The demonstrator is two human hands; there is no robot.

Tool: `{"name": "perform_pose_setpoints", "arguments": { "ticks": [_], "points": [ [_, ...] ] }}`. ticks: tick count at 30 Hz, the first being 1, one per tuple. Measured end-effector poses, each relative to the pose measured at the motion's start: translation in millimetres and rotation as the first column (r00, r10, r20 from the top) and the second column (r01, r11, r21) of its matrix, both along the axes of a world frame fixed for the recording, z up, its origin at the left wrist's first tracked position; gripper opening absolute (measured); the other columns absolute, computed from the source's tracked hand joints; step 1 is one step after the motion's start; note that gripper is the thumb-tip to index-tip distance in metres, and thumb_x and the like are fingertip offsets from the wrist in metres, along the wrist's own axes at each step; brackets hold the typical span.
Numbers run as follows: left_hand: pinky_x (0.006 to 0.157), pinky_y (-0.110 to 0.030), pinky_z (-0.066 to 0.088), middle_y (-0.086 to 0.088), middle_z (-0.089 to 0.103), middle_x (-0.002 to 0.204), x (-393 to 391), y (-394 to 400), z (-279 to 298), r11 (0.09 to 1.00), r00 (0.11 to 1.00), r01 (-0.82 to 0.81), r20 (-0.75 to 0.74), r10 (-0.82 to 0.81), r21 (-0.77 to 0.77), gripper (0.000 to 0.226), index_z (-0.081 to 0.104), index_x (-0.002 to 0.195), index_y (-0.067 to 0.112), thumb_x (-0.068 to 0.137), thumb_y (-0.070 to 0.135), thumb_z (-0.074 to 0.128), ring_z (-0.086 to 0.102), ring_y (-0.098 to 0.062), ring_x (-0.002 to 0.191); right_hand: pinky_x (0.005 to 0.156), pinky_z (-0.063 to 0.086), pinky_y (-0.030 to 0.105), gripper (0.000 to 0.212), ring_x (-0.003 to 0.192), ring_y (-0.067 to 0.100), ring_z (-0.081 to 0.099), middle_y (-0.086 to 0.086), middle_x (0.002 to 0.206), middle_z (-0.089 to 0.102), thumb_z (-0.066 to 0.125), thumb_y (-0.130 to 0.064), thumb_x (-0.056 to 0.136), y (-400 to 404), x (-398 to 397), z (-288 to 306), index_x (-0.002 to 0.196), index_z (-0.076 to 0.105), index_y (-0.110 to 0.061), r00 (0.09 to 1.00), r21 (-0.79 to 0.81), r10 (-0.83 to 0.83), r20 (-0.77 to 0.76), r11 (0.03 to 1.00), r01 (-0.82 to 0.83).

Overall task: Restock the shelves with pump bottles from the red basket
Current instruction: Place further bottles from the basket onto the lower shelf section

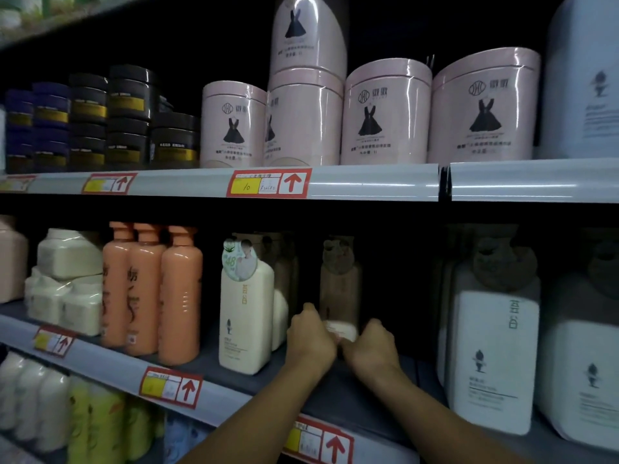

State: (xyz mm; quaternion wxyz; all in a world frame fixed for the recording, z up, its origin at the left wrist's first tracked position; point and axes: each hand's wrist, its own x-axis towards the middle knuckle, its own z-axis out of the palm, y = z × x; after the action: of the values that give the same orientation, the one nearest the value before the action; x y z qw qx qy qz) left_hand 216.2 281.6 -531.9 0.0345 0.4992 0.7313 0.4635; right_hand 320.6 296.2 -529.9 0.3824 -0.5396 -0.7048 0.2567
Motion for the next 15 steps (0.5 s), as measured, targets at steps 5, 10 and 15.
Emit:
{"name": "perform_pose_setpoints", "arguments": {
  "ticks": [5,10,15],
  "points": [
    [0.083,-0.028,0.049,-0.008,0.065,0.120,8.8,-34.5,5.1,0.997,0.999,0.051,0.010,-0.051,0.053,0.036,0.054,0.123,0.009,0.089,0.012,0.068,0.063,-0.024,0.106,0.075,0.045,0.025,0.043,0.111,0.027,0.062,0.014,0.128,0.059,0.062,-0.029,0.096,-32.1,11.1,2.4,0.129,0.045,-0.008,0.993,0.039,0.110,0.050,0.993,-0.112],
    [0.093,-0.034,0.054,-0.006,0.068,0.120,25.6,-84.3,16.8,0.992,0.992,0.109,0.059,-0.113,0.067,0.043,0.056,0.125,0.013,0.086,0.016,0.074,0.065,-0.021,0.107,0.068,0.048,0.021,0.026,0.102,0.021,0.065,0.011,0.115,0.067,0.057,-0.022,0.096,-81.0,38.5,9.4,0.119,0.052,-0.012,0.988,0.110,0.146,0.046,0.982,-0.151],
    [0.090,-0.037,0.056,-0.004,0.069,0.114,52.4,-142.0,10.7,0.975,0.980,0.178,0.068,-0.188,0.129,0.038,0.059,0.120,0.018,0.084,0.017,0.073,0.066,-0.019,0.101,0.079,0.046,0.024,0.033,0.104,0.022,0.063,0.008,0.113,0.065,0.065,-0.026,0.094,-139.0,83.8,17.9,0.122,0.055,-0.011,0.983,0.238,0.163,0.090,0.955,-0.180]
  ]
}}
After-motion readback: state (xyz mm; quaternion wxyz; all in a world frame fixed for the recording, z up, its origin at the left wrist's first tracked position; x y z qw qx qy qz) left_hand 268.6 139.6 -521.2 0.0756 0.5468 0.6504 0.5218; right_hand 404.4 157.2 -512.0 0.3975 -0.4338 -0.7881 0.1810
